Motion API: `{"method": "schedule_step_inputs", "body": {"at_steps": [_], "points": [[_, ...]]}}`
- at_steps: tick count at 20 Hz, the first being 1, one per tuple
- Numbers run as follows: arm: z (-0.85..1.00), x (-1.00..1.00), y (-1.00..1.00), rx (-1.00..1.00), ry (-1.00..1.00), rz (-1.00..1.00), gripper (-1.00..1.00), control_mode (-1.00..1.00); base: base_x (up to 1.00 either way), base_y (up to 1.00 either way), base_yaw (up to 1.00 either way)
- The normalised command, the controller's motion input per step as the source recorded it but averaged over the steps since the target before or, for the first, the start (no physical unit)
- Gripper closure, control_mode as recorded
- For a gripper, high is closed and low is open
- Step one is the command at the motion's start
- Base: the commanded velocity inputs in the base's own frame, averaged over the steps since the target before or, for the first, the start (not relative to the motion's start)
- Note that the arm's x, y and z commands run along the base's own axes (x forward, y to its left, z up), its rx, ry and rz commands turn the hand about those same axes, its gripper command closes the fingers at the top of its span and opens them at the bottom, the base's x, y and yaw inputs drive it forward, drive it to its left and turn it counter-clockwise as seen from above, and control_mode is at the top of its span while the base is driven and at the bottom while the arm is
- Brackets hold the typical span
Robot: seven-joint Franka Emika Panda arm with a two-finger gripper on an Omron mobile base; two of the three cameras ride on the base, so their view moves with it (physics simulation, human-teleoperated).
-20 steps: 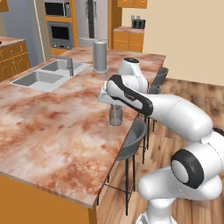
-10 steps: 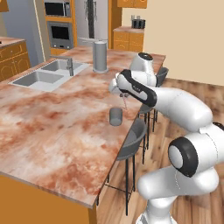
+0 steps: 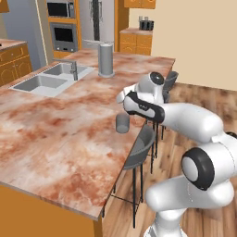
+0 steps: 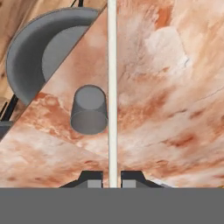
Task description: Take a straw from the drawer in front and place it inside the glass cup on the dining counter.
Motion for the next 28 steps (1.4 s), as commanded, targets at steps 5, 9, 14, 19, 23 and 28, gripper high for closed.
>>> {"method": "schedule_step_inputs", "body": {"at_steps": [5,9,14,19,23,28], "points": [[0.00,0.31,-0.02,0.00,-0.05,0.00,1.00,-1.00,0.00,0.00,0.00],[0.00,0.27,-0.01,0.00,0.00,0.00,1.00,-1.00,0.00,0.00,0.00],[0.17,0.22,-0.11,0.03,0.00,0.00,1.00,-1.00,0.00,0.00,0.00],[0.02,0.32,-0.06,0.03,-0.03,0.02,1.00,-1.00,0.00,0.00,0.00],[-0.02,0.26,0.00,0.01,-0.05,0.04,1.00,-1.00,0.00,0.00,0.00],[-0.16,0.15,-0.01,0.01,-0.04,0.05,1.00,-1.00,0.00,0.00,0.00]]}}
